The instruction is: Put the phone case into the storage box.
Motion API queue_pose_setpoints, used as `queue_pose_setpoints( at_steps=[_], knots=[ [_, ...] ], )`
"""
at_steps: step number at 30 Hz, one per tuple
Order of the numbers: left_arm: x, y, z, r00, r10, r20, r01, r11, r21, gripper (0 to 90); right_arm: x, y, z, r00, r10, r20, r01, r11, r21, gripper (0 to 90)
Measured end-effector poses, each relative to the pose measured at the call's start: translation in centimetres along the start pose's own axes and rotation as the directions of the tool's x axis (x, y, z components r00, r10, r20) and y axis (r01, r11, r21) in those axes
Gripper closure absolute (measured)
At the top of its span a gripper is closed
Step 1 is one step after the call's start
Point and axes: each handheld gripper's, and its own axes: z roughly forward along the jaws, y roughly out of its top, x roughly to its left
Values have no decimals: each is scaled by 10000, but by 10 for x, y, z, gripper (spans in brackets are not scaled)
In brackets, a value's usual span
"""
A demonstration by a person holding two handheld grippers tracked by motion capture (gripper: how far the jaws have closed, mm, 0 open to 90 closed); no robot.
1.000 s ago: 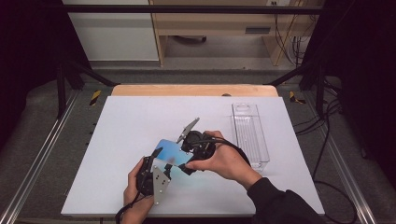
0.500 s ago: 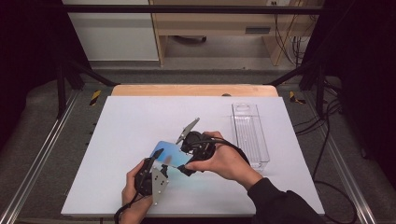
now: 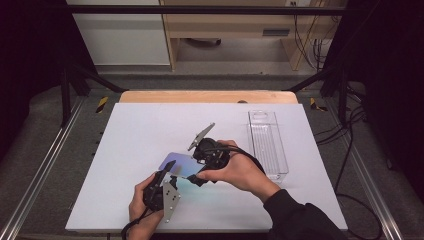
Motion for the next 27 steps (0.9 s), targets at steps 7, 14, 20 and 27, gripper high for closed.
queue_pose_setpoints(
  at_steps=[7,14,20,27],
  knots=[
    [-2,2,0,9990,229,387,-228,9997,-33,802,-5,3,-6,9972,643,-382,-671,9948,-763,173],
    [2,0,-1,9990,-274,367,276,9996,-40,805,-11,1,-13,9949,848,-555,-924,9838,-1538,138],
    [8,-3,-1,9942,-1009,368,1005,9949,115,805,-14,-4,-17,9939,978,-511,-1065,9710,-2139,105],
    [17,-11,-1,9779,-2066,325,2059,9783,238,805,-16,-7,-21,9932,1087,-406,-1156,9574,-2646,87]
  ],
)
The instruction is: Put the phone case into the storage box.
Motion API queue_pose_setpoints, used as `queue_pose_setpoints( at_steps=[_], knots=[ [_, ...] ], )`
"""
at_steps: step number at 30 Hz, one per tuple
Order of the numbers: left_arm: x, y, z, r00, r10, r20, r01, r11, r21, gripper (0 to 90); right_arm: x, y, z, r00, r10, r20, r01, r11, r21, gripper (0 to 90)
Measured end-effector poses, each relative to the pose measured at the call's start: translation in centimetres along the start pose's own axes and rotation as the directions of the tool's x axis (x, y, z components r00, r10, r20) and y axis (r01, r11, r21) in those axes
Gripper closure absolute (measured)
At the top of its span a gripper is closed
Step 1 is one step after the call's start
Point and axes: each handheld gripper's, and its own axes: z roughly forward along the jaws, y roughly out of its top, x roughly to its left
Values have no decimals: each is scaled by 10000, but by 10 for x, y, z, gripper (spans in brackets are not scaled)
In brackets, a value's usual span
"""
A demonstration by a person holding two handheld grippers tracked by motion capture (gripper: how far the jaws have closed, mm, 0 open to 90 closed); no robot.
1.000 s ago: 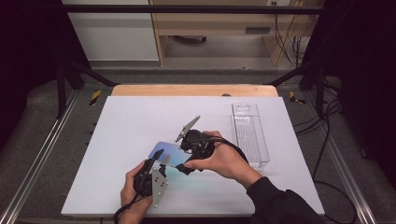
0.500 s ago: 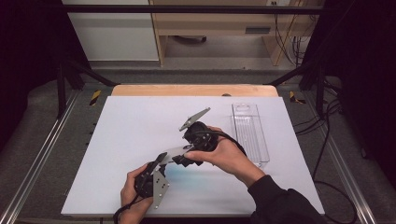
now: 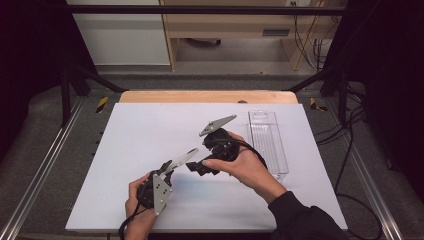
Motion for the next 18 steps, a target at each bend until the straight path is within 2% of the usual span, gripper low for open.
queue_pose_setpoints(
  at_steps=[3,6,10,11,13,14,17,18],
  knots=[
    [5,-2,-1,9987,-508,-9,508,9987,-1,806,0,0,-1,10000,-3,63,4,9999,-112,81],
    [9,-5,-1,9948,-1019,-54,1019,9948,-4,806,0,-1,-1,10000,-15,26,16,9997,-252,75],
    [15,-8,-2,9871,-1597,-91,1597,9872,16,806,0,-3,-1,9999,-91,102,94,9993,-360,71],
    [15,-8,-2,9871,-1597,-91,1597,9872,16,806,0,-3,-1,9999,-91,102,94,9993,-360,71],
    [19,-10,-3,9800,-1990,-96,1990,9800,46,806,-1,-5,-1,9998,-102,144,107,9994,-343,68],
    [19,-10,-3,9800,-1990,-96,1990,9800,46,806,-2,-5,-1,9999,-94,141,98,9994,-329,66],
    [21,-11,-4,9741,-2259,-122,2260,9741,56,806,-3,-6,-2,9998,-74,208,82,9993,-372,65],
    [23,-12,-4,9693,-2456,-123,2456,9694,31,806,-4,-8,-3,9997,-59,250,69,9992,-402,63]
  ],
)
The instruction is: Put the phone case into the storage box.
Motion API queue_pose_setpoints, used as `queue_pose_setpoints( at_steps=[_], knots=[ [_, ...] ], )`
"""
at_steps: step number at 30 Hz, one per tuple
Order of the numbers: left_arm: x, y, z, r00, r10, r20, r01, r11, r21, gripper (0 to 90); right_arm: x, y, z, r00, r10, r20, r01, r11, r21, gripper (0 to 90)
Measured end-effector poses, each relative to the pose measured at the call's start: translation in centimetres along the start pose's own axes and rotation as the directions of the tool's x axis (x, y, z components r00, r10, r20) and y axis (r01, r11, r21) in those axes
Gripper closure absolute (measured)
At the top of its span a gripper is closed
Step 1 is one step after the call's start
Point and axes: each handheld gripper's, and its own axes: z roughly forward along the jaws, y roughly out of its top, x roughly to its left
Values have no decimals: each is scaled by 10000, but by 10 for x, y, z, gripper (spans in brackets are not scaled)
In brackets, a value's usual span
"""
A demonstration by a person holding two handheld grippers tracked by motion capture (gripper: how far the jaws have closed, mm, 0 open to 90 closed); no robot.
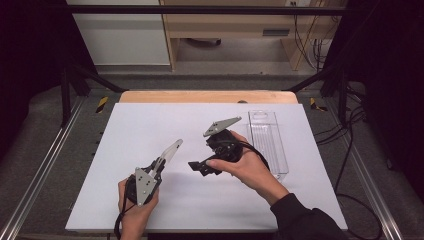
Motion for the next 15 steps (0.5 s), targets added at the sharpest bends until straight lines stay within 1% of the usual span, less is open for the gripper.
queue_pose_setpoints(
  at_steps=[1,2,3,4,5,6,8,12,13,14,15],
  knots=[
    [0,0,0,10000,0,0,0,10000,0,806,0,0,0,10000,0,0,0,10000,0,63],
    [2,-1,-1,9997,-254,15,254,9997,-36,806,-1,-2,-1,10000,-3,36,3,10000,-46,61],
    [2,-1,-1,9997,-254,15,254,9997,-36,806,-2,-2,-1,10000,-30,61,31,10000,-83,60],
    [4,-1,-1,9983,-584,69,585,9982,-90,806,-2,-4,-1,10000,-4,96,5,9999,-107,60],
    [5,-1,-1,9974,-722,82,723,9973,-115,806,-3,-5,-1,9999,-5,116,7,9999,-135,60],
    [5,-1,-1,9974,-722,82,723,9973,-115,806,-3,-5,-1,9999,-5,116,7,9999,-135,60],
    [8,-2,-3,9934,-1141,151,1144,9933,-187,806,-4,-10,1,9995,42,322,-33,9997,-258,61],
    [11,-3,-4,9848,-1711,289,1718,9848,-251,806,-6,-17,5,9985,230,490,-211,9990,-386,63],
    [11,-3,-4,9848,-1711,289,1718,9848,-251,806,-6,-17,5,9985,230,490,-211,9990,-386,63],
    [11,-3,-4,9811,-1906,330,1915,9811,-288,806,-7,-20,6,9983,265,520,-241,9986,-466,62],
    [11,-3,-4,9811,-1906,330,1915,9811,-288,806,-7,-20,6,9983,265,520,-241,9986,-466,62]
  ],
)
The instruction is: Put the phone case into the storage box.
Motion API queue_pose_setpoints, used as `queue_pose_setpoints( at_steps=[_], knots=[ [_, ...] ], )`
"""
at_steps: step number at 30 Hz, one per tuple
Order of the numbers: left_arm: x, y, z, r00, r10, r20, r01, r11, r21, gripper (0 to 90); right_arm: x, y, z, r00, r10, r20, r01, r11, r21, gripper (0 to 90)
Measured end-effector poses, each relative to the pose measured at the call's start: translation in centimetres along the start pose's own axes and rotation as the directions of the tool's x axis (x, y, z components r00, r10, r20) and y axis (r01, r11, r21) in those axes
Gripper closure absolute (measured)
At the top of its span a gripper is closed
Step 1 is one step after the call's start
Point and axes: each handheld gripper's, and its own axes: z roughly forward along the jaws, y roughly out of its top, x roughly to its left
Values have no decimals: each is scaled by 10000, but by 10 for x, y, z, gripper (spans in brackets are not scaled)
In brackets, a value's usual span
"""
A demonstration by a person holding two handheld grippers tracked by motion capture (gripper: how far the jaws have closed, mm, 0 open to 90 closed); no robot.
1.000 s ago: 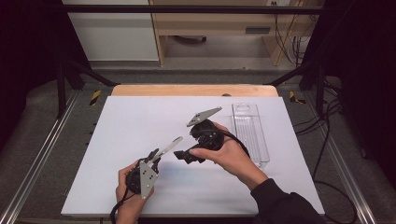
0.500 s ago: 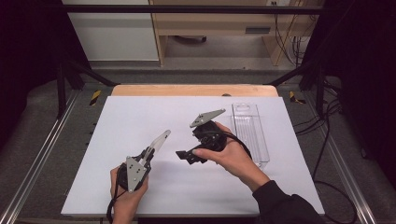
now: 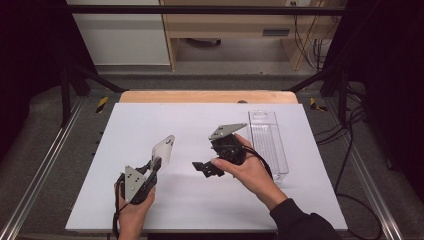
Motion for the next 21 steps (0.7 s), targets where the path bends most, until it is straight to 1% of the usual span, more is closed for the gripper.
queue_pose_setpoints(
  at_steps=[1,2,3,6,7,8,9,11,12,13,14,15,16,17,18,19,20,21],
  knots=[
    [1,0,0,9998,-211,61,211,9998,-17,806,0,-3,1,10000,10,59,-10,9999,-126,65],
    [1,0,0,9998,-211,61,211,9998,-17,806,0,-4,2,10000,50,35,-49,9998,-180,65],
    [1,0,-1,9988,-459,141,459,9989,-32,806,0,-6,3,9999,73,76,-71,9997,-251,66],
    [3,-1,-2,9957,-892,245,894,9960,-64,806,1,-9,5,9997,225,112,-220,9986,-478,68],
    [3,-1,-2,9944,-1019,276,1022,9947,-62,806,1,-11,6,9996,220,168,-210,9982,-568,69],
    [3,-1,-2,9944,-1019,276,1022,9947,-62,806,1,-11,6,9996,220,168,-210,9982,-568,69],
    [5,-2,-3,9899,-1376,343,1379,9904,-68,806,3,-12,7,9994,250,229,-233,9970,-733,70],
    [6,-3,-3,9853,-1657,420,1660,9861,-48,806,5,-14,9,9992,239,306,-211,9956,-913,72],
    [6,-3,-3,9853,-1657,420,1660,9861,-48,806,6,-14,10,9992,262,309,-230,9947,-1005,74],
    [7,-3,-4,9801,-1926,479,1931,9812,-67,806,7,-15,10,9992,283,277,-251,9936,-1101,77],
    [7,-3,-4,9801,-1926,479,1931,9812,-67,806,7,-15,10,9992,283,277,-251,9936,-1101,77],
    [9,-4,-4,9781,-2023,497,2028,9792,-50,806,11,-16,13,9992,329,216,-299,9916,-1256,71],
    [9,-4,-5,9761,-2114,505,2120,9773,-52,806,11,-16,13,9992,329,216,-299,9916,-1256,71],
    [10,-4,-6,9738,-2225,467,2230,9748,-67,806,13,-17,17,9991,399,130,-377,9895,-1393,68],
    [11,-5,-6,9709,-2337,522,2343,9721,-61,806,13,-17,17,9991,399,130,-377,9895,-1393,68],
    [13,-5,-8,9647,-2578,535,2585,9660,-65,806,16,-18,21,9989,452,121,-428,9874,-1526,68],
    [13,-5,-8,9647,-2578,535,2585,9660,-65,806,16,-18,21,9989,452,121,-428,9874,-1526,68],
    [13,-6,-8,9628,-2649,528,2656,9641,-66,806,17,-18,23,9989,452,131,-426,9865,-1580,68]
  ],
)
